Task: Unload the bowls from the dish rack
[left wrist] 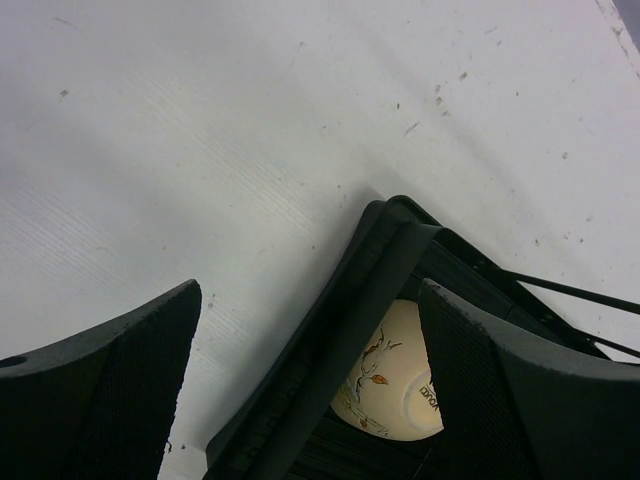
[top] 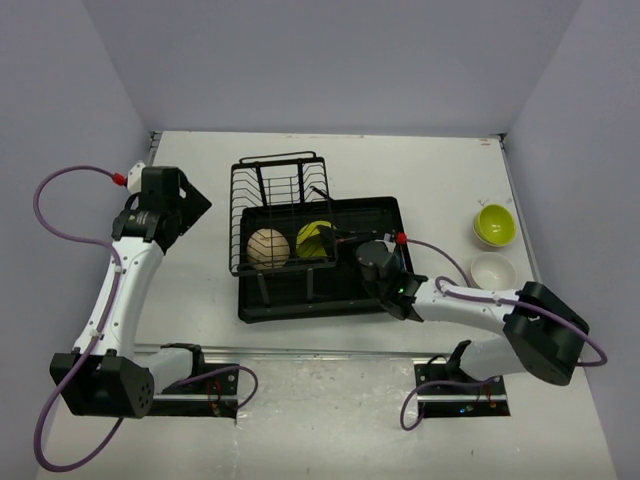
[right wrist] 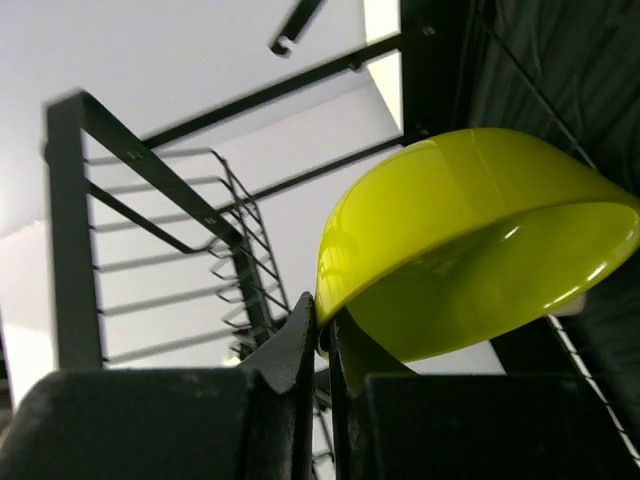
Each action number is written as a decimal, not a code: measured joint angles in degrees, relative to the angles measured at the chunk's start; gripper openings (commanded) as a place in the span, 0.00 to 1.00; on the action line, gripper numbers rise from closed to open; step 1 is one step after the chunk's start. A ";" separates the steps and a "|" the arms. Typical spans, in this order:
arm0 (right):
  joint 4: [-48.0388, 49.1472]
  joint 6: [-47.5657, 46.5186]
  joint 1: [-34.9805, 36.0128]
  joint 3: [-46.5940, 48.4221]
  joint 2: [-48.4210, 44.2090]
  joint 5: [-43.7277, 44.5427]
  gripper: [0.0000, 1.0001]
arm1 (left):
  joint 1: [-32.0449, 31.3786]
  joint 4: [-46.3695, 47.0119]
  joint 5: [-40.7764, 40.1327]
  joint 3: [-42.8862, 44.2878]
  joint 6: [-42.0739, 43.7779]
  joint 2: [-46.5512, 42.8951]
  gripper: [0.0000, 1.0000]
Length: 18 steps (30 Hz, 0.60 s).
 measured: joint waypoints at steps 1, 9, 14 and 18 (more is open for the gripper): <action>0.59 -0.02 -1.09 0.09 0.00 -1.07 0.00 | 0.00 -0.02 -0.02 0.17 0.00 0.07 0.89; 5.01 -0.09 -16.61 0.98 0.00 -16.11 0.00 | 0.00 0.00 -0.07 0.57 0.28 0.85 0.89; 6.08 -2.84 -28.61 4.72 0.22 -30.91 0.00 | 0.00 0.02 -0.42 1.01 1.31 1.77 0.89; 4.39 -11.26 -37.53 13.66 4.48 -46.40 0.00 | 0.00 0.04 -0.42 1.09 1.62 2.10 0.89</action>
